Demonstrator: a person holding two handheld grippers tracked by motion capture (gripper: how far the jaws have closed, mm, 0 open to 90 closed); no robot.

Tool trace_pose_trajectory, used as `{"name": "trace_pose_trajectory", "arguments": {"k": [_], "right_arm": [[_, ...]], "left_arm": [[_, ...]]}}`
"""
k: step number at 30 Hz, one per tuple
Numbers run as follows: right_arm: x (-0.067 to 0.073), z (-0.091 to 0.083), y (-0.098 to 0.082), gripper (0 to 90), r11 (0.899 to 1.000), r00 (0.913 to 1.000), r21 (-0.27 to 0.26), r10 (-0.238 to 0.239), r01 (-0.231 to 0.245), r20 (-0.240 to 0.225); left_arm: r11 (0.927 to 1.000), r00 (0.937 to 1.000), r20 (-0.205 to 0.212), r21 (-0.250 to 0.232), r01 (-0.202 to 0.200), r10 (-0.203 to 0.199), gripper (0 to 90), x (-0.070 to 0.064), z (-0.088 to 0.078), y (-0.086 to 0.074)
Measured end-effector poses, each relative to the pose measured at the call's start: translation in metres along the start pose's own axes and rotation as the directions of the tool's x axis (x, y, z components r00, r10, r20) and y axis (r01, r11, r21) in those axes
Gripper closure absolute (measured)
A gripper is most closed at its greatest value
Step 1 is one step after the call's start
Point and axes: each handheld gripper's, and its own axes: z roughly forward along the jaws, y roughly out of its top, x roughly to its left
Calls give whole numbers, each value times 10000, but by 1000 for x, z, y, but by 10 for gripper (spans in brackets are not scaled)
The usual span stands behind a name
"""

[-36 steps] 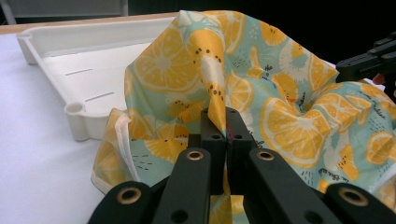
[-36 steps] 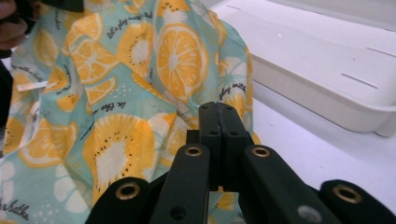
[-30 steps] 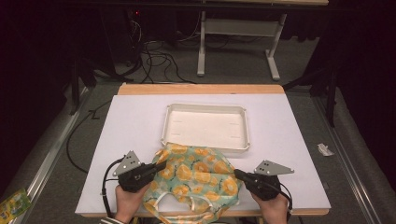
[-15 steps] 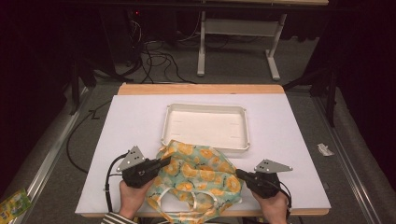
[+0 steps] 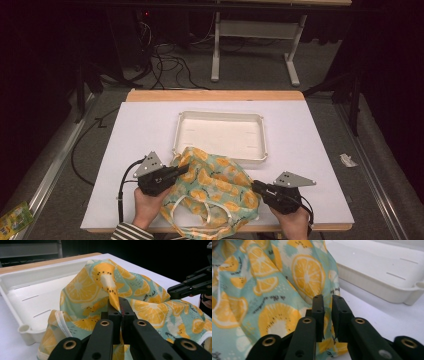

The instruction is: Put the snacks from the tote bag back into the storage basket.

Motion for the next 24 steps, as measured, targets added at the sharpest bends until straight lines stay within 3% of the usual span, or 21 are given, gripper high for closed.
{"name": "trace_pose_trajectory", "arguments": {"k": [9, 24], "right_arm": [[17, -7, 15, 713, 9980, 9974, -365, -525, 506, -503], [37, 19, 30, 519, 9957, 9846, -75, -927, 926, -1481]], "left_arm": [[10000, 10000, 53, 56, 76, -76, 900, 0, 4, 2], [9999, 9999, 129, 127, -9, 7, 900, -3, 10, 3]]}}
